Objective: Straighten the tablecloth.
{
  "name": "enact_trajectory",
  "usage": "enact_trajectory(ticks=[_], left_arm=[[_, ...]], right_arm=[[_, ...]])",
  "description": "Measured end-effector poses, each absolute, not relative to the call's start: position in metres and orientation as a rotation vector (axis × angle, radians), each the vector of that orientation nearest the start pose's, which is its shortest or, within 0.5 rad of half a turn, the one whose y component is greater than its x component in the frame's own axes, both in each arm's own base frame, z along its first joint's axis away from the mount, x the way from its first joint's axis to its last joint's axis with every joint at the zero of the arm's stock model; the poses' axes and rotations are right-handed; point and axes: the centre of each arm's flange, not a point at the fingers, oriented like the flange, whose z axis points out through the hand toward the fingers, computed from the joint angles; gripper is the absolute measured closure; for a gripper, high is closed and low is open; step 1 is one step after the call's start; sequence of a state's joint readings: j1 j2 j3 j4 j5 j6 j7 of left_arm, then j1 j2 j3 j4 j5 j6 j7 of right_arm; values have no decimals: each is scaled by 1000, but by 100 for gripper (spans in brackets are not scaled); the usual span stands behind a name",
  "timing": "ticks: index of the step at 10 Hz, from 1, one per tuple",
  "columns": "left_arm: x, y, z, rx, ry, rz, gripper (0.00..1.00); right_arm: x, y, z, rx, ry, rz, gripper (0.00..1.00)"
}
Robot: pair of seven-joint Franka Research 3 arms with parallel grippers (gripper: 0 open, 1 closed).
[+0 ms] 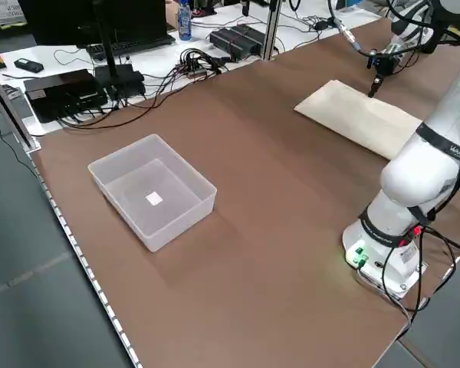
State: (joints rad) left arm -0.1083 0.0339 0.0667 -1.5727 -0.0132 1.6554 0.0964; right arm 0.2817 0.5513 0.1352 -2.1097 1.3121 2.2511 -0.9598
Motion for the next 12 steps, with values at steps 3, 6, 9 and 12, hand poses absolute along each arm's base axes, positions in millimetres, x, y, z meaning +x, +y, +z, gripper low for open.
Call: enact_trajectory(ticks=[3, 6, 9, 12], left_arm=[[572, -26, 612, -3143, 216, -77, 0], [572, -26, 612, -3143, 217, -77, 0], [572, -26, 612, -3143, 217, -77, 0], [572, -26, 612, -3143, 217, -77, 0]], right_arm=[[488, 244, 137, -2203, -290, 107, 0], [484, 259, 137, -2239, -309, 68, 1], [480, 269, 139, -2262, -333, 54, 1], [481, 266, 139, -2263, -328, 49, 1]])
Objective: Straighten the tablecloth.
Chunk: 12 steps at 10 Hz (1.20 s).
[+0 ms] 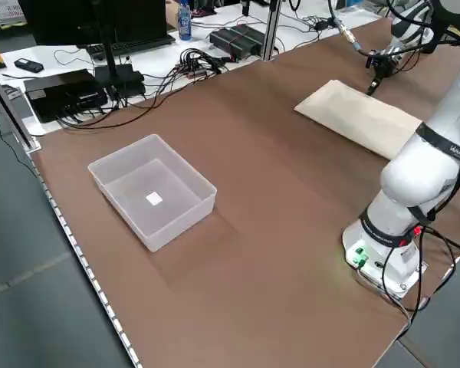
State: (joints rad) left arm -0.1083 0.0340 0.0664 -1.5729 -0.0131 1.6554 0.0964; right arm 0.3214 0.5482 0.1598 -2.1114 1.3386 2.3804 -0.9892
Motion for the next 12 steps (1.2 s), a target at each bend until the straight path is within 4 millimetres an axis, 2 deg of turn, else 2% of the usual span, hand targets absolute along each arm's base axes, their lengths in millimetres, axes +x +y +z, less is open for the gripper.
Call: enact_trajectory(ticks=[6, 7, 9, 11, 12], left_arm=[[572, -26, 612, -3143, 217, -77, 0], [572, -26, 612, -3143, 217, -77, 0], [573, -26, 612, -3142, 218, -80, 0], [573, -27, 611, -3142, 220, -82, 0], [573, -28, 612, -3142, 221, -83, 0]], right_arm=[[478, 271, 137, -2290, -344, 33, 10], [476, 274, 137, -2297, -354, 30, 25], [471, 282, 137, -2308, -373, 27, 42], [470, 284, 137, -2311, -379, 27, 78], [470, 284, 137, -2311, -377, 27, 88]])
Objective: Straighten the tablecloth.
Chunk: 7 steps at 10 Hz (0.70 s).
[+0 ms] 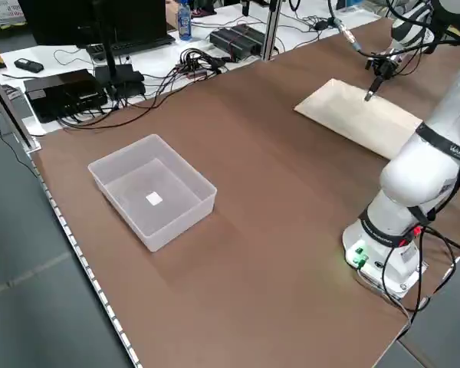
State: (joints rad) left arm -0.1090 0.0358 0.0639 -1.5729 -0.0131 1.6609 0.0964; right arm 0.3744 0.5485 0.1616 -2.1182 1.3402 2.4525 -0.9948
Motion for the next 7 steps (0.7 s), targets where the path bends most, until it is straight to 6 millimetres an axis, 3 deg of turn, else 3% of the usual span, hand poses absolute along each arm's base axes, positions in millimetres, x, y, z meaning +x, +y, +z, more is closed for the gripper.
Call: enact_trajectory(ticks=[3, 7], left_arm=[[573, -32, 612, -3141, 233, -86, 0], [575, -34, 609, -3141, 239, -81, 0]], right_arm=[[478, 268, 136, -2301, -441, -31, 96], [496, 218, 132, -2319, -356, -77, 96]])
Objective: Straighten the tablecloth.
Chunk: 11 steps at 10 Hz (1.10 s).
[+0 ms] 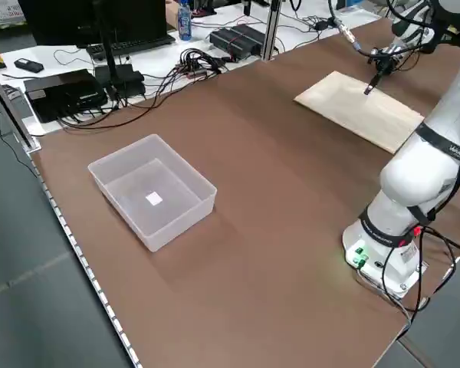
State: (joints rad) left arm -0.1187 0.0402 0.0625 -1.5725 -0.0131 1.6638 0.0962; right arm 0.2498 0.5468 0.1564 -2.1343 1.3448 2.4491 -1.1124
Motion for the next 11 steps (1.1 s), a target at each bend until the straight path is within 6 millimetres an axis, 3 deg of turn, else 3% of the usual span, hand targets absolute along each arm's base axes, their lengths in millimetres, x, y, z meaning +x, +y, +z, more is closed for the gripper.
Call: enact_trajectory(ticks=[6, 11], left_arm=[[576, -37, 607, -3141, 246, -74, 0], [576, -37, 607, -3141, 246, -74, 0]], right_arm=[[519, 151, 150, -2272, -319, -140, 96], [535, 132, 160, -2288, -416, -154, 96]])
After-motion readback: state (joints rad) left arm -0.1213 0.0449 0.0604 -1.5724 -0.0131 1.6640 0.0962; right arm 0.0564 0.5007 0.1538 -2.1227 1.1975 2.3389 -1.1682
